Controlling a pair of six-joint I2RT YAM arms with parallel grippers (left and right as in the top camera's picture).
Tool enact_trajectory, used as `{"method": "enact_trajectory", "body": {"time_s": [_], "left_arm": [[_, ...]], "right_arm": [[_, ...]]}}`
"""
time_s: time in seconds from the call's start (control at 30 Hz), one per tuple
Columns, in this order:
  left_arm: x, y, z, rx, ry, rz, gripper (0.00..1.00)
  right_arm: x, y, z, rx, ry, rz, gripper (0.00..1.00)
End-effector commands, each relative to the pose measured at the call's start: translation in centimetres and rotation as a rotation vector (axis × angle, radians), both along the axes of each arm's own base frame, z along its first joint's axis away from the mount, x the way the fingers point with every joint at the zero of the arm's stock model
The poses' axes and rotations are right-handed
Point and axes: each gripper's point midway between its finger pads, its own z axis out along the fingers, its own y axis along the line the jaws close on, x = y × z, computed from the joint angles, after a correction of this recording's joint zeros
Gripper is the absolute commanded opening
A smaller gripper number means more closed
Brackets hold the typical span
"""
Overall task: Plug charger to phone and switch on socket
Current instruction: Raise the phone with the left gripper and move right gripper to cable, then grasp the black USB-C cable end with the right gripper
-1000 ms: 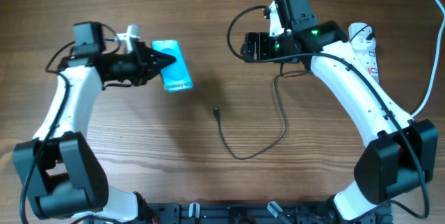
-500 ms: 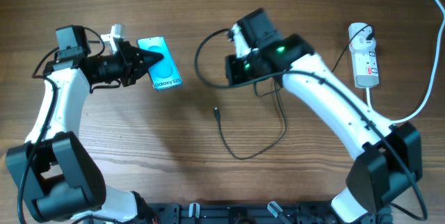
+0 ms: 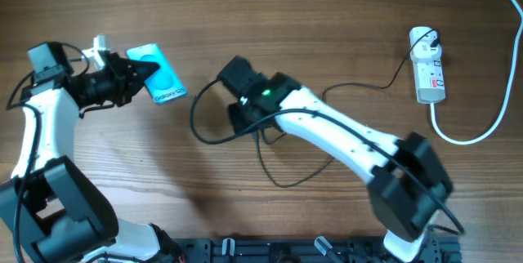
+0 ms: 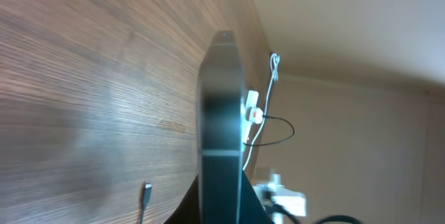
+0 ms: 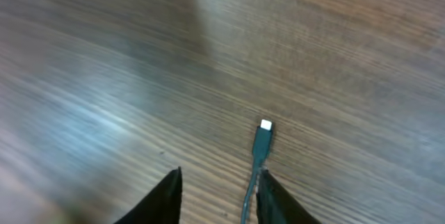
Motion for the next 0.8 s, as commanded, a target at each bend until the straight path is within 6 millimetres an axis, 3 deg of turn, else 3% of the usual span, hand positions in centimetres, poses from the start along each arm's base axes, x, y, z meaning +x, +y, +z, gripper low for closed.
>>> {"method": "enact_trajectory", "body": {"time_s": [0.0,0.23,0.37,0.5,0.77], "left_arm": [[-0.1,0.7,0.8,0.015,-0.056,-0.003,0.04],[-0.3,0.7,0.6,0.014,-0.053,-0.005,0.04],[-0.3,0.7,0.6,0.014,-0.053,-0.005,0.04],[-0.3,0.7,0.6,0.014,-0.053,-0.005,0.04],[-0.3,0.7,0.6,0.014,-0.052,-0.004,0.04]], "right_arm": [[-0.2,-0.9,-4.2,-0.121,0.02,-0.012,0.4],[-2.1,-2.5,-8.4,-0.225,0.146,-0.03,0.4],[-2.6,-2.8,-8.7,-0.236,0.175,-0.054,0.38],[-2.6,-2.8,-8.8,-0.237,0.176,-0.059,0.27],[-2.7,-2.9,-8.8,-0.237,0.181,-0.087,0.19]]}}
